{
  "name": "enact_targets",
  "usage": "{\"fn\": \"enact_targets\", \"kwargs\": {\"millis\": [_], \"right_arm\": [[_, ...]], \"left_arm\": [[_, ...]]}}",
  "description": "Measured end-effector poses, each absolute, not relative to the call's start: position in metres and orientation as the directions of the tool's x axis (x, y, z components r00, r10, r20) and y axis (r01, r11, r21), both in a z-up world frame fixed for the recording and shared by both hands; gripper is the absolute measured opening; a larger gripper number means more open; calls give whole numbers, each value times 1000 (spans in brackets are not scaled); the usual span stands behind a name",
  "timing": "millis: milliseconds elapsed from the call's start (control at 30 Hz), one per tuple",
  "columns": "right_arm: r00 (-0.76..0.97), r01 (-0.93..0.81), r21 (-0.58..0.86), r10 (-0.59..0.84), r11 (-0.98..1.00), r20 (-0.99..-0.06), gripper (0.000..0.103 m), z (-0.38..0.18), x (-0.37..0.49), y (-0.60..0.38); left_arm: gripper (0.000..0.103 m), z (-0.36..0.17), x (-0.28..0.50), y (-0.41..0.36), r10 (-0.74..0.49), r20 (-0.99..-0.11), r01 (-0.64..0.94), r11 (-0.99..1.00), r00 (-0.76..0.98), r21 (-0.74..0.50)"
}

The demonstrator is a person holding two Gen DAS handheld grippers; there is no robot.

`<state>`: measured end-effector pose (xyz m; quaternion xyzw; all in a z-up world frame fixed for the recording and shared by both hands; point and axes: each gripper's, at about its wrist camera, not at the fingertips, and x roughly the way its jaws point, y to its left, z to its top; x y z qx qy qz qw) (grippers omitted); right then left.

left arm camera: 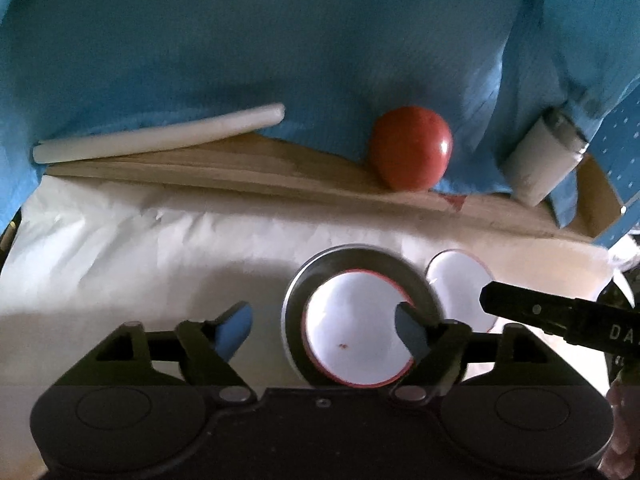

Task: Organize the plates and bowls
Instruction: 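Open both tools to release the white bowl inside the steel bowl, then move both tools to the second red-rimmed white bowl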

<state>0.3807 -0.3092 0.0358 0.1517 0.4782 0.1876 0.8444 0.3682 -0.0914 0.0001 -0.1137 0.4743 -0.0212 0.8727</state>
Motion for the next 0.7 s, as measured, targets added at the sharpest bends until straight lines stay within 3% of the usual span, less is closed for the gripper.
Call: {"fn": "enact_targets", "kwargs": {"millis": [100,267,467,700], "right_arm": [[495,-127,428,431,895,-755,87,36,378,-323],[519,-32,425,378,905,-767,97,33,372,-349],[547,69,393,294,917,-784,102,29,361,-382],[559,194,369,207,909,-803,102,22,350,-426]], "left_arm": [[92,5,365,-96,-184,-794,-58,962,580,-266],[102,15,355,-106,-311,-704,7,917,638,-398],[102,19,350,-135,-416,-646,112,882,640,-457],[102,4,351,-174,-463,-679,154,872,570,-464]]}}
